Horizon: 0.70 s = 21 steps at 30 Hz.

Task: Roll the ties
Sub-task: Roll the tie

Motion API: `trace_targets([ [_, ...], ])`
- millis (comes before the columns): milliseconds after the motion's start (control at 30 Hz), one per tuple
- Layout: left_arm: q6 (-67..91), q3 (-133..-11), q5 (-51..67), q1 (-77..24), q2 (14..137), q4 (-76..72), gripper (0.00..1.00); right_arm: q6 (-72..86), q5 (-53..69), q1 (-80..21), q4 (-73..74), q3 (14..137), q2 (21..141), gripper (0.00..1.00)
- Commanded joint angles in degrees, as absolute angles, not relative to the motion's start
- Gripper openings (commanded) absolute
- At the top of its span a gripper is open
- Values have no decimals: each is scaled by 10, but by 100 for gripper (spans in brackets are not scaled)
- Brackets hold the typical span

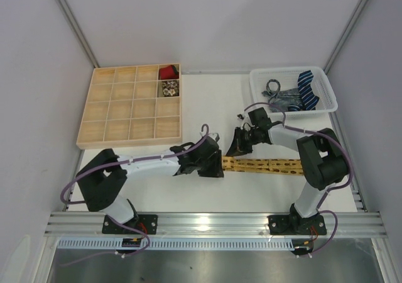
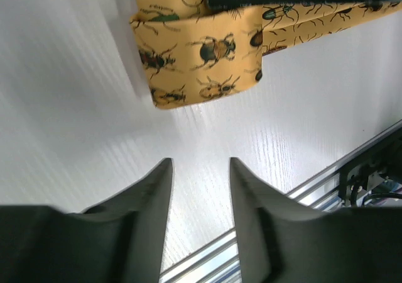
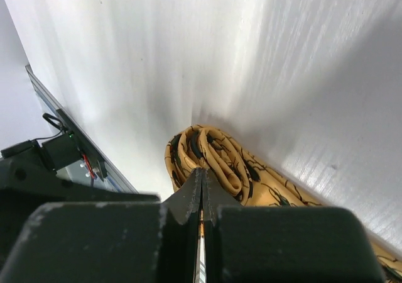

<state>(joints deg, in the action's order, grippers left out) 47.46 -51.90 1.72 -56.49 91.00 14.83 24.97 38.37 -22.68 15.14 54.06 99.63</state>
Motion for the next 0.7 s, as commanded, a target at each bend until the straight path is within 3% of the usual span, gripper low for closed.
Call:
trace_targets([
  [0,453,-493,2,-565,864,145,39,253,383,-225,146,569,1009,0],
  [100,453,-476,6,-567,860,132,29,255,386,-225,146,575,1017,0],
  [367,439,-535,16,-574,912,120,24,250,377,-221,149,574,1027,0],
  [533,439,-568,13,-575,938,128,11,250,378,-220,152,567,1029,0],
  [667,435,-561,9,-576,924,121,10,255,408,-221,149,563,1026,0],
])
